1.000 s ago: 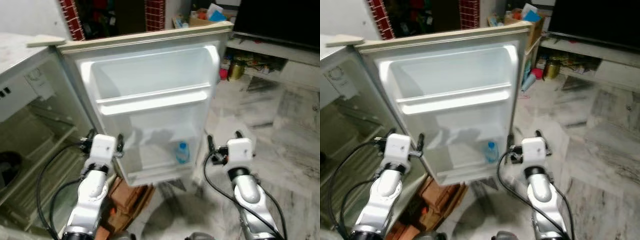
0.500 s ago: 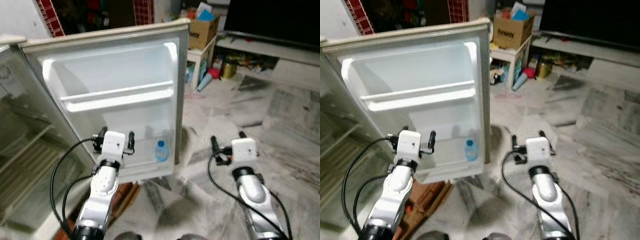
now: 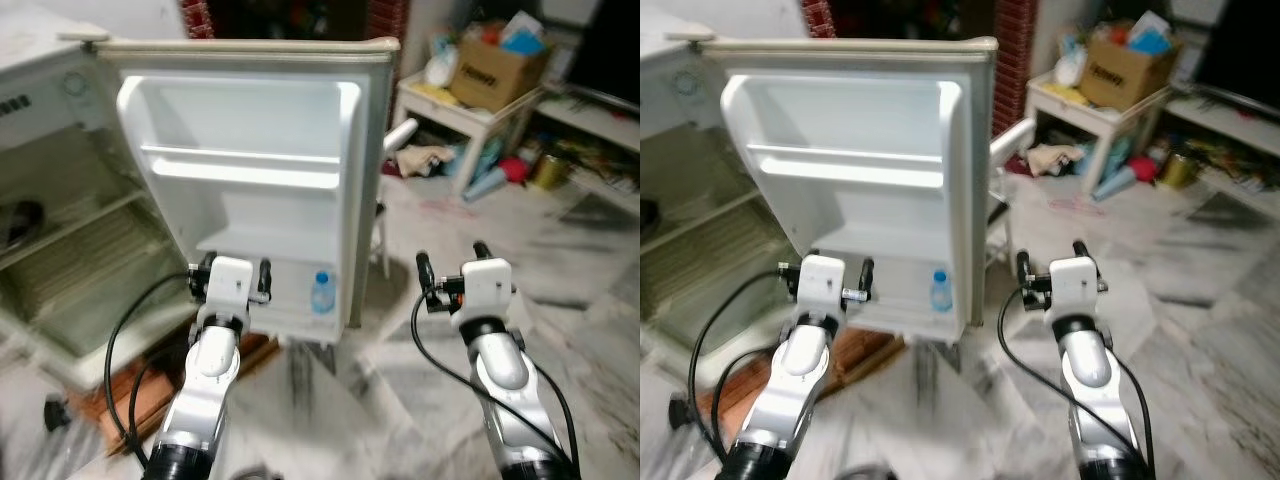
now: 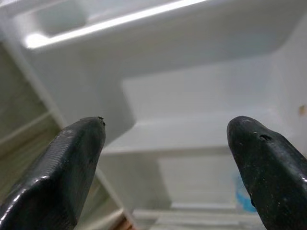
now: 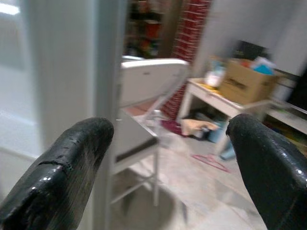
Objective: Restocking fridge
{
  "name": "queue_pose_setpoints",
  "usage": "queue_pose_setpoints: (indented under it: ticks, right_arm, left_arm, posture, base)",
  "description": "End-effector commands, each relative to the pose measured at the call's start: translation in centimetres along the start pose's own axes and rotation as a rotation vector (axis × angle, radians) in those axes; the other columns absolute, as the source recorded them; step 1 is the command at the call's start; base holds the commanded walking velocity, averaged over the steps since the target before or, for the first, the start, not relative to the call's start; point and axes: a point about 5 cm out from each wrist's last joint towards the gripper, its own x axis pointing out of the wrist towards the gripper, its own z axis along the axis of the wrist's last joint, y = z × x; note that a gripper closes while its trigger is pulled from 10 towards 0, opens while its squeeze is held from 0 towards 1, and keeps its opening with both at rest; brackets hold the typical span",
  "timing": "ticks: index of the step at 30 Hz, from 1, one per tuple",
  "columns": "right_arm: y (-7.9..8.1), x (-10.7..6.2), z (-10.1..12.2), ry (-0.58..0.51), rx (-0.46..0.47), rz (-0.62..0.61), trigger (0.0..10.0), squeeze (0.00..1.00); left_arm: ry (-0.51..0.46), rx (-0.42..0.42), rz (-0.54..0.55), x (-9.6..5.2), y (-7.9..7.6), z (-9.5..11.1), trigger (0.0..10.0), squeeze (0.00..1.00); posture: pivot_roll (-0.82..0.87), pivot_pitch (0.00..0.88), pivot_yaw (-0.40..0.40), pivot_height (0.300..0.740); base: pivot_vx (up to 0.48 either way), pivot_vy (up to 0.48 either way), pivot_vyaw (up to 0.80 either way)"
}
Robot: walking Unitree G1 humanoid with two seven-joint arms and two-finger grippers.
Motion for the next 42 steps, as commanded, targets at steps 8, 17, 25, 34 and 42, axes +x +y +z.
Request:
queue_pose_setpoints:
  ticks: [8,17,25,34,42]
  right_arm:
    - [0.9,0.6,0.1,-0.015,0.008,0.036,10.0,0.0]
    - [1.4,1.4,-0.9,0.034,0.03,0.038,10.0,0.0]
    - [1.8,1.9,-0.7,0.0,0.027,0.027,10.0,0.0]
    - [2.3,1.8,-0.8,-0.016,0.0,0.072,10.0,0.0]
    - [2.4,2.2,-0.7,-0.024,-0.007,0.075,10.0,0.0]
  left_arm:
    - [0.042,-0.015,0.022,-0.3,0.7,-0.9,10.0,0.0]
    - [0.105,-0.036,0.019,-0.7,0.5,-2.1,10.0,0.0]
    - [0.098,-0.052,0.073,-0.2,1.3,-1.8,10.0,0.0]
    - [0.09,-0.066,0.054,0.2,1.3,-1.5,10.0,0.0]
    - [0.067,-0.091,0.0,0.1,0.2,-1.1,10.0,0.0]
  posture:
    - [-0.05,0.0,0.039,0.74]
    - [-0.02,0.0,0.02,0.74]
    - [-0.03,0.0,0.038,0.74]
    - [-0.03,0.0,0.038,0.74]
    - [-0.02,0.0,0.035,0.74]
  base:
    - [0.0,-0.43,0.8]
    - [0.0,-0.455,0.8]
    - [0.03,-0.211,0.79]
    - [0.267,0.0,0.72]
    - [0.338,0.0,0.4]
